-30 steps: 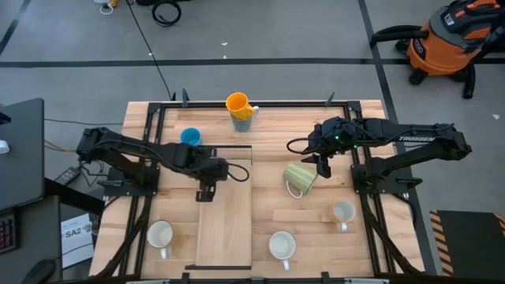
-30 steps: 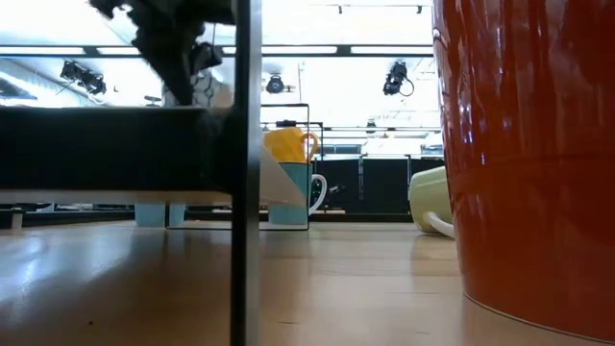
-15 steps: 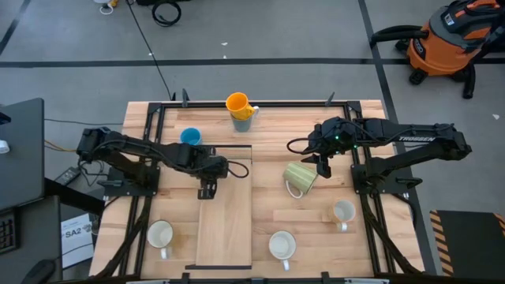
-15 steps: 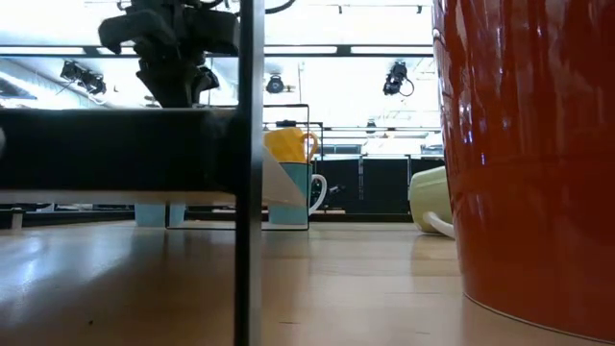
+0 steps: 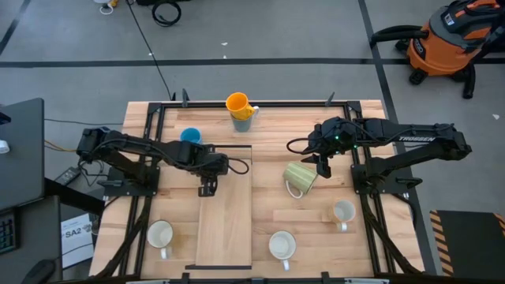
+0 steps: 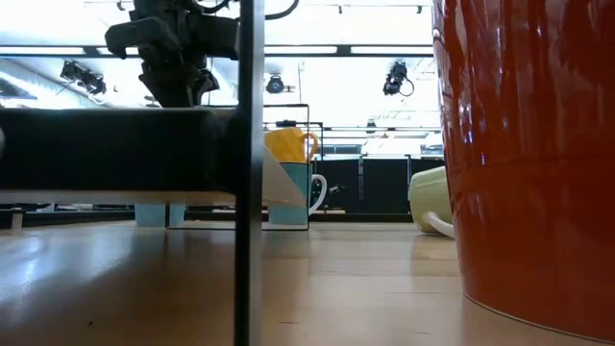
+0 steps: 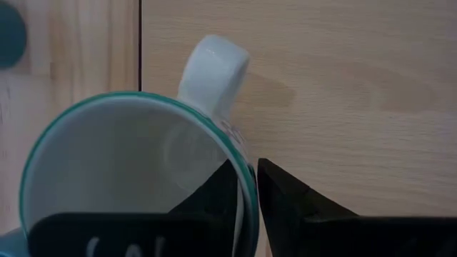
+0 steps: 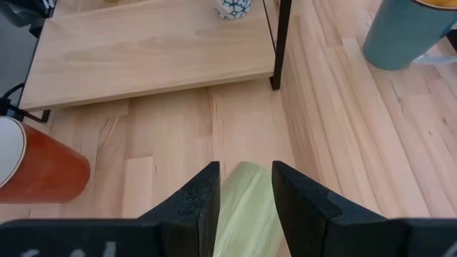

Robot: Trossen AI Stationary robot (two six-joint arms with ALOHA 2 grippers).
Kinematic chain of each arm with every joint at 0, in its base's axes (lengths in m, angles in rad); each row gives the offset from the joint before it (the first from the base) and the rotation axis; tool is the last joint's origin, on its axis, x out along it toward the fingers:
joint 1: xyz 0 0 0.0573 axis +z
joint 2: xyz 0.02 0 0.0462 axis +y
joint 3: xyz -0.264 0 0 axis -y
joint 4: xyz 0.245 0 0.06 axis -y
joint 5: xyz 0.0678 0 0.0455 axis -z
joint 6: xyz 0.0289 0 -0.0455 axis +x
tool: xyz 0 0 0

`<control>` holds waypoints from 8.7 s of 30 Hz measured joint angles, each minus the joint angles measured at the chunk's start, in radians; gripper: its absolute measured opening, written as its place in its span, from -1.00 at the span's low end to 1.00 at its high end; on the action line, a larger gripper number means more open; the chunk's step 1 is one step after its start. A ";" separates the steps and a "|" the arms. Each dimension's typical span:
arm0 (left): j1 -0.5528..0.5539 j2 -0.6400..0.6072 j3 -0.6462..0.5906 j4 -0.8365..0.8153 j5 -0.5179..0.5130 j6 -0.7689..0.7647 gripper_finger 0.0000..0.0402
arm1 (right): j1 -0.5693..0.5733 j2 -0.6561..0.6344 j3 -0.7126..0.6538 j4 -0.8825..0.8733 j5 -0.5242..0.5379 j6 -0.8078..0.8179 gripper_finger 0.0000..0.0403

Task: Place coffee mugs
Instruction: Put the white blue mug on the shelf, then put the yellow patterned mug on the shelf

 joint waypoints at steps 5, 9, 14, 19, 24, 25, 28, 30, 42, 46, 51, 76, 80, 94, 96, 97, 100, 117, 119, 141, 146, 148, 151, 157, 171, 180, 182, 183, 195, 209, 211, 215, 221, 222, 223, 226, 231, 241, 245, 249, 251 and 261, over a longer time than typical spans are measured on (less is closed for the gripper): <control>0.000 0.000 0.000 0.000 -0.002 0.000 -0.67 | 0.000 0.000 0.000 0.000 0.000 0.000 -0.34; -0.001 0.000 0.000 0.000 -0.019 -0.012 -0.58 | 0.000 0.000 0.000 0.000 0.000 0.000 -0.34; -0.001 0.001 0.000 -0.001 -0.037 -0.011 -0.38 | 0.000 0.000 0.000 0.000 0.000 0.000 -0.34; -0.001 0.001 0.000 -0.001 -0.045 0.009 -0.18 | 0.000 0.000 0.000 0.000 0.000 0.000 -0.34; -0.001 0.001 0.000 -0.001 -0.045 0.047 -0.09 | 0.000 0.000 0.000 0.000 0.000 0.000 -0.34; -0.001 0.001 0.000 -0.002 -0.045 0.046 -0.09 | 0.000 0.000 0.000 0.000 0.000 0.000 -0.34; 0.000 -0.001 0.000 -0.002 -0.045 0.042 -0.09 | 0.000 0.000 0.000 0.000 0.000 0.000 -0.34; 0.000 -0.001 0.000 -0.003 -0.045 0.042 -0.09 | 0.000 0.000 0.000 0.000 0.000 0.000 -0.34; 0.000 -0.009 0.093 -0.061 -0.044 0.042 -0.10 | 0.000 0.000 0.000 0.000 -0.007 0.000 -0.34; 0.000 -0.009 0.164 -0.102 -0.044 0.042 -0.10 | 0.001 0.000 0.000 0.000 -0.008 0.019 -0.34; -0.003 -0.009 0.248 -0.122 -0.044 0.033 -0.10 | 0.001 0.000 0.000 0.000 -0.021 0.120 -0.34; -0.121 -0.006 0.283 0.027 -0.044 -0.019 -0.10 | 0.471 0.000 0.000 -0.193 -0.157 1.050 -0.34; -0.121 -0.006 0.283 0.028 -0.044 -0.026 -0.10 | 0.577 0.000 0.000 -0.225 -0.099 1.220 -0.34; -0.121 -0.006 0.283 0.039 -0.044 -0.046 -0.10 | 0.753 0.098 0.000 -0.367 0.049 1.534 -0.34; -0.121 -0.006 0.283 0.042 -0.044 -0.046 -0.10 | 0.756 0.132 0.000 -0.367 0.050 1.534 -0.34; -0.121 -0.006 0.283 0.044 -0.044 -0.046 -0.10 | 0.756 0.149 0.000 -0.367 0.049 1.534 -0.34; -0.121 -0.006 0.283 0.051 -0.044 -0.046 -0.10 | 0.755 0.198 0.000 -0.367 0.049 1.534 -0.34; -0.121 -0.006 0.283 0.052 -0.044 -0.046 -0.10 | 0.756 0.343 0.000 -0.344 0.038 1.489 -0.34; -0.121 -0.006 0.283 0.052 -0.044 -0.046 -0.10 | 0.756 0.361 0.000 -0.343 0.038 1.481 -0.34; -0.121 -0.006 0.282 0.056 -0.044 -0.044 -0.10 | 0.756 0.449 0.002 -0.331 0.042 1.324 -0.85; -0.121 -0.006 0.282 0.057 -0.044 -0.043 -0.10 | 0.755 0.450 0.029 -0.330 0.023 1.277 -0.85; -0.121 -0.006 0.282 0.057 -0.044 -0.043 -0.10 | 0.755 0.450 0.057 -0.331 0.023 1.260 -0.83; -0.121 -0.006 0.282 0.057 -0.044 -0.039 -0.10 | 0.751 0.450 0.106 -0.341 0.022 1.221 -0.83; -0.121 -0.006 0.282 0.057 -0.044 -0.038 -0.10 | 0.719 0.453 0.207 -0.360 0.021 1.164 -0.84; -0.121 -0.046 0.282 -0.029 -0.044 -0.037 -0.10 | 0.548 0.459 0.403 -0.411 0.123 0.902 -0.84; -0.169 -0.200 0.282 -0.088 -0.070 -0.043 -0.10 | 0.374 0.496 0.493 -0.294 0.198 0.572 -0.84; -0.197 -0.248 0.282 -0.099 -0.101 -0.064 -0.10 | 0.338 0.540 0.530 -0.275 0.194 0.483 -0.84; -0.217 -0.272 0.279 -0.108 -0.123 -0.075 -0.10 | 0.321 0.564 0.551 -0.266 0.186 0.436 -0.84; -0.400 -0.525 -0.033 -0.045 -0.339 -0.309 -0.10 | 0.205 0.887 0.884 -0.287 0.141 0.083 -0.83; -0.429 -0.570 -0.229 0.109 -0.342 -0.346 -0.10 | 0.145 1.048 0.940 -0.309 0.142 0.014 -0.83; -0.429 -0.570 -0.229 0.122 -0.343 -0.344 -0.10 | 0.140 1.049 0.940 -0.307 0.142 0.014 -0.83; -0.429 -0.570 -0.229 0.128 -0.343 -0.343 -0.10 | 0.136 1.058 0.941 -0.289 0.142 0.011 -0.83; -0.429 -0.570 -0.229 0.140 -0.342 -0.341 -0.10 | 0.136 1.065 0.940 -0.283 0.141 -0.023 -0.83; -0.429 -0.570 -0.229 0.139 -0.342 -0.341 -0.10 | 0.136 1.065 0.940 -0.278 0.142 -0.023 -0.83; -0.429 -0.570 -0.229 0.141 -0.343 -0.341 -0.10 | 0.136 1.065 0.940 -0.272 0.142 -0.023 -0.83; -0.429 -0.570 -0.229 0.140 -0.342 -0.341 -0.10 | 0.136 1.065 0.940 -0.273 0.142 -0.024 -0.83; -0.428 -0.570 -0.229 0.140 -0.342 -0.341 -0.10 | 0.136 1.064 0.925 -0.246 0.142 -0.032 -0.78; -0.428 -0.570 -0.229 0.140 -0.342 -0.341 -0.10 | 0.137 1.063 0.911 -0.218 0.142 -0.038 -0.75; -0.428 -0.570 -0.229 0.140 -0.342 -0.341 -0.10 | 0.137 1.063 0.911 -0.206 0.142 -0.038 -0.75; -0.428 -0.570 -0.229 0.140 -0.342 -0.342 -0.10 | 0.136 1.063 0.910 -0.188 0.142 -0.038 -0.74; -0.428 -0.570 -0.229 0.140 -0.342 -0.342 -0.10 | 0.136 1.063 0.909 -0.177 0.143 -0.038 -0.74; -0.428 -0.570 -0.229 0.140 -0.342 -0.343 -0.10 | 0.134 1.063 0.909 -0.152 0.142 -0.038 -0.71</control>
